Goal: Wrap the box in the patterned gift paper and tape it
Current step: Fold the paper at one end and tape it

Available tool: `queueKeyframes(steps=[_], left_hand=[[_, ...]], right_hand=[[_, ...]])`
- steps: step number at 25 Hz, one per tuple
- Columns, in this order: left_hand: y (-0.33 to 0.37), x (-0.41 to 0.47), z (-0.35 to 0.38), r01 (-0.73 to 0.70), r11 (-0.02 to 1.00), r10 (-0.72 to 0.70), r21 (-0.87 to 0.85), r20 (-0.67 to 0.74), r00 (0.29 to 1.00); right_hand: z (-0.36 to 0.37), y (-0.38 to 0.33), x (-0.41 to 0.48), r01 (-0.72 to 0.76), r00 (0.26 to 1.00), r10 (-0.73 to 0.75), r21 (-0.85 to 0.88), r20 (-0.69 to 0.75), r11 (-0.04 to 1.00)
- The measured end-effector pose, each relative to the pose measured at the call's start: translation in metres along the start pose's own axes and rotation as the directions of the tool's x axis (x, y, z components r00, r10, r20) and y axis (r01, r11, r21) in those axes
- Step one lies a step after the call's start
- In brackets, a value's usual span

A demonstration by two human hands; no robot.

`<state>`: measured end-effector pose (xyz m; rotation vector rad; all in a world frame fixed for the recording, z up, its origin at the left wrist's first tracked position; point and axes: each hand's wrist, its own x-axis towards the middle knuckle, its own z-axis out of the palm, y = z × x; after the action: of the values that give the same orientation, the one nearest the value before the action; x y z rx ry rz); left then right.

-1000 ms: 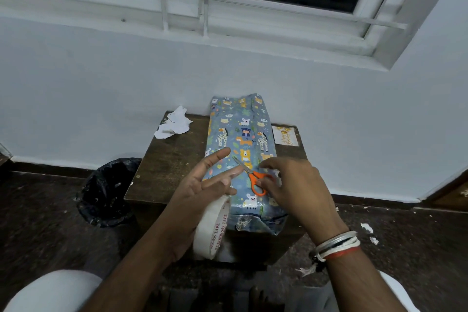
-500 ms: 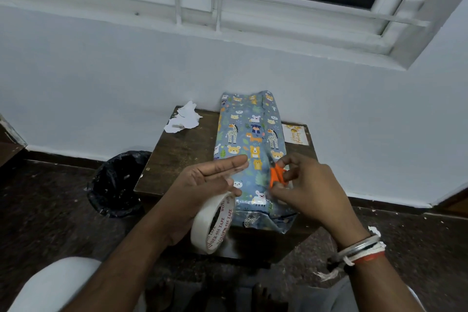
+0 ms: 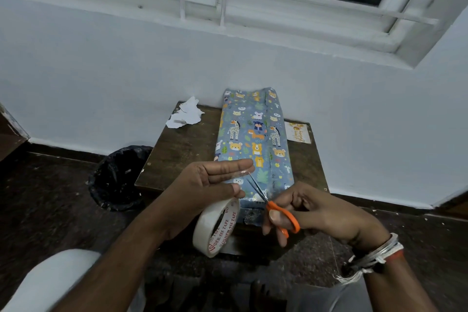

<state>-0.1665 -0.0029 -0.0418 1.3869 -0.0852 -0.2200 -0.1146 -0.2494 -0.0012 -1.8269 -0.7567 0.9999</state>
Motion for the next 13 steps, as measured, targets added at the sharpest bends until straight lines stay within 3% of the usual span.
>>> queueKeyframes(steps=[13], left_hand=[[-0.0076, 0.0018, -0.0009, 0.044, 0.997, -0.050, 0.066, 0.091, 0.995]], right_hand=[[0.0009, -0.0023, 0.0000, -0.034, 0.999, 0.034, 0.003, 0.019, 0.999]])
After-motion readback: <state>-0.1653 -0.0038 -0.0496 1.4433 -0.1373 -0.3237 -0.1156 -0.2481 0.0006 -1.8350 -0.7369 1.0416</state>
